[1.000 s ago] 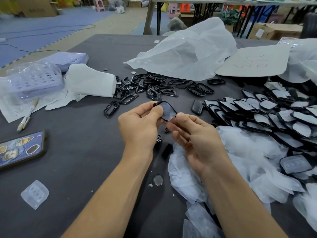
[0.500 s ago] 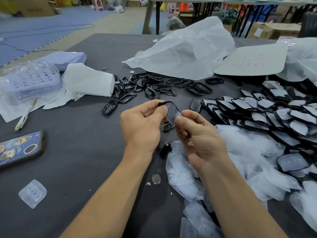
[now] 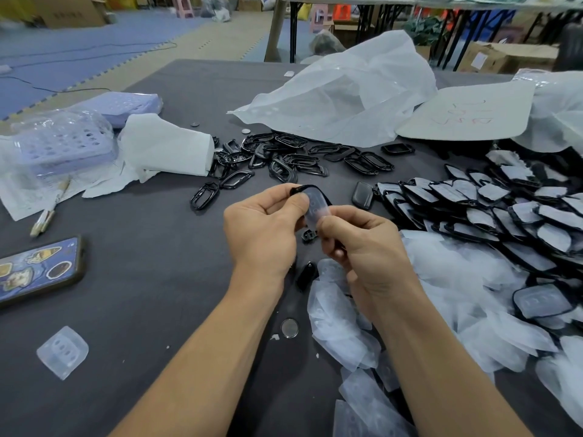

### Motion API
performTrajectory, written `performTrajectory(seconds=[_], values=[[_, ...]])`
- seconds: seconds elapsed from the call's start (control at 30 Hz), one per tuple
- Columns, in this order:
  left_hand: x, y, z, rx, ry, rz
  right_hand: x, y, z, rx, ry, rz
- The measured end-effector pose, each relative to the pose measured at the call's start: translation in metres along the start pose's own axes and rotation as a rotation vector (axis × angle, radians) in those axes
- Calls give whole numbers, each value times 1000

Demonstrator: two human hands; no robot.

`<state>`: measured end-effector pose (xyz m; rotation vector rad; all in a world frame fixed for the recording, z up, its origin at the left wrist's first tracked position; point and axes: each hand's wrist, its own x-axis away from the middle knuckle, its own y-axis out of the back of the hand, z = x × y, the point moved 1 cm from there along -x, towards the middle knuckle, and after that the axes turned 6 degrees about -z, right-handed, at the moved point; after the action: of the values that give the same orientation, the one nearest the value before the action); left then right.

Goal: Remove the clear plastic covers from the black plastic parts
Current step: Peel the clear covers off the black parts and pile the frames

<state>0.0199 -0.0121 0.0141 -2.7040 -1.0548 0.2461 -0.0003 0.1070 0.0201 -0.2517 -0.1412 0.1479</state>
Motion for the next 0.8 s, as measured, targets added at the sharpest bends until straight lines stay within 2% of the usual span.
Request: performTrajectory(seconds=[0.27, 0.47, 0.63, 0.8], values=[[2, -4, -1, -3, 4, 13, -1, 4, 2, -36, -66, 44], [-1, -2, 0, 14, 39, -6, -2, 3, 0, -33, -24, 49], [0, -3, 0, 23, 36, 5, -3, 3, -1, 52, 111, -23], [-1, -2, 0, 12, 56, -6, 0, 6, -1, 120, 309, -181]])
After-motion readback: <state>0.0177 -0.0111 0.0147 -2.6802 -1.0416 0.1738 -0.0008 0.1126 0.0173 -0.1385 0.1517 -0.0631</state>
